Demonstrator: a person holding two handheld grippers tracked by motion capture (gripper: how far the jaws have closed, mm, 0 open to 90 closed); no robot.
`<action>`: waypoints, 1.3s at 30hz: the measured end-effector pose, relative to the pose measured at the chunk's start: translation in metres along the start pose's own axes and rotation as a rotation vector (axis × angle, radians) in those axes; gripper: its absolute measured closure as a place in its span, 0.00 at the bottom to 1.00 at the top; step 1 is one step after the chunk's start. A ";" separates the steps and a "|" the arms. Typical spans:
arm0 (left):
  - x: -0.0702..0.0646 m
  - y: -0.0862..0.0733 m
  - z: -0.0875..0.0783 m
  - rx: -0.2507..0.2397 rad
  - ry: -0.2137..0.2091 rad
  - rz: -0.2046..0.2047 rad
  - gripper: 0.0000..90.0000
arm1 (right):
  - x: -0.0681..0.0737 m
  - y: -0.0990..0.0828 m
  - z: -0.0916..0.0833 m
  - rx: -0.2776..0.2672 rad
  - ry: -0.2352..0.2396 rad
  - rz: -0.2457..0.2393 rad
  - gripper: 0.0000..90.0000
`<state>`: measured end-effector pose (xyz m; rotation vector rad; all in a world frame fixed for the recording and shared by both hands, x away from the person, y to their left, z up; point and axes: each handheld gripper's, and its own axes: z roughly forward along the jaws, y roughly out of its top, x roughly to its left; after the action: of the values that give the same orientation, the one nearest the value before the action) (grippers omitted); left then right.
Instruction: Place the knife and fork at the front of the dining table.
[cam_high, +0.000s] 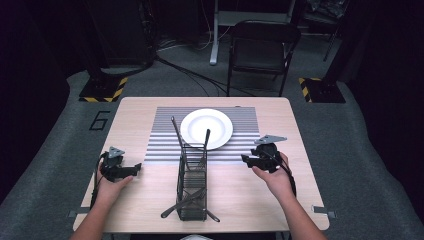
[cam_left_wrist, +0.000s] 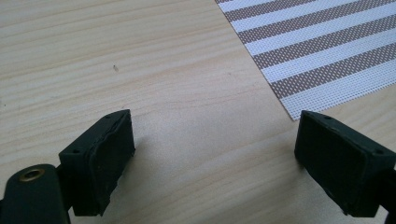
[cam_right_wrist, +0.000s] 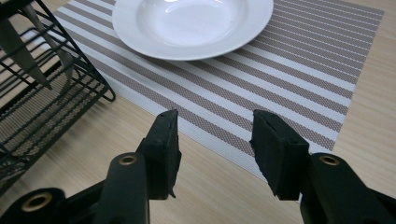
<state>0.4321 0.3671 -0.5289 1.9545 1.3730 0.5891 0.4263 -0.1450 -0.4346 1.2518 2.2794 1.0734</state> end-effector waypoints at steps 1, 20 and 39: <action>0.000 0.000 0.000 0.000 -0.001 0.001 0.13 | 0.001 0.002 0.000 0.001 0.005 -0.004 0.57; 0.000 0.000 0.000 -0.001 -0.004 0.001 0.13 | 0.029 0.044 -0.001 -0.019 0.092 -0.091 0.61; 0.000 0.000 0.000 -0.001 -0.004 0.000 0.13 | 0.065 0.071 0.012 0.001 0.204 -0.145 0.71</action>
<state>0.4321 0.3671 -0.5290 1.9538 1.3696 0.5864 0.4379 -0.0626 -0.3854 0.9990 2.4765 1.1939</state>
